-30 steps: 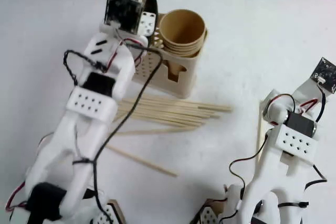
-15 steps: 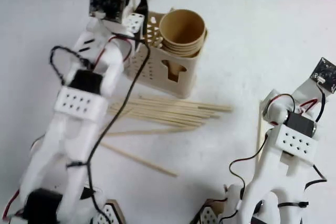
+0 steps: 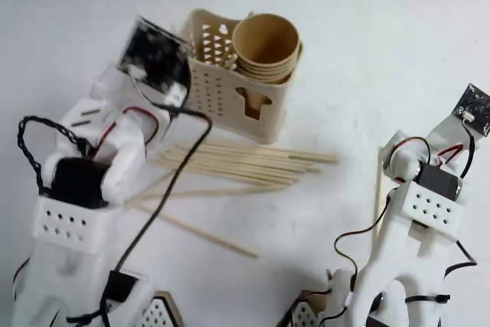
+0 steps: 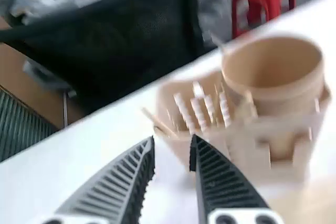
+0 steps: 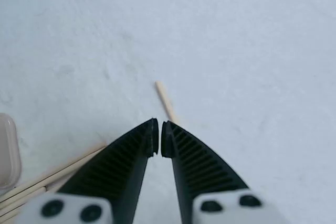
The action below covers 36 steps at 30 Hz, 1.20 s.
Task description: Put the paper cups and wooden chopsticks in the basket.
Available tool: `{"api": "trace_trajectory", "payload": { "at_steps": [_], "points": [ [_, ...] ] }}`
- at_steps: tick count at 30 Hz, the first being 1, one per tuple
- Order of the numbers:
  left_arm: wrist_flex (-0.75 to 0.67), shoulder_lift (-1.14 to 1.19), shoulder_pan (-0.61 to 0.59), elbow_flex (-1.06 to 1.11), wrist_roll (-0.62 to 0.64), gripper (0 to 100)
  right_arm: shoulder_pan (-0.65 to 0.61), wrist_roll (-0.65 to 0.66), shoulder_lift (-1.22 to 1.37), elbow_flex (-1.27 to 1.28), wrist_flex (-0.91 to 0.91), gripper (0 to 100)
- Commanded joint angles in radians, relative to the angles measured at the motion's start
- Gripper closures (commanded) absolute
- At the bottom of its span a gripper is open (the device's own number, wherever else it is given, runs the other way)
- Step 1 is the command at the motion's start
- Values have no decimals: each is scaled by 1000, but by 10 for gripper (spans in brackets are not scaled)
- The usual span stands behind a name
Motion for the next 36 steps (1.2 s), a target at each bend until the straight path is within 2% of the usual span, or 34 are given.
{"api": "trace_trajectory", "payload": {
  "at_steps": [1,6,11,18,23,32,36],
  "points": [
    [106,-74,-12,71,-140,873,5,12,-15,-8,-16,971],
    [201,-94,-58,163,-209,861,4,26,-15,-8,-16,971],
    [216,-90,-122,304,-270,766,4,55,-13,3,-18,971],
    [213,-90,-139,491,-465,762,-27,60,-13,5,-18,971],
    [213,-88,-134,551,-545,762,-27,60,-13,5,-18,971],
    [178,-82,-134,583,-571,744,-27,60,-13,5,-18,971],
    [164,51,-134,543,-572,743,-27,61,-13,6,-18,971]
  ]
}}
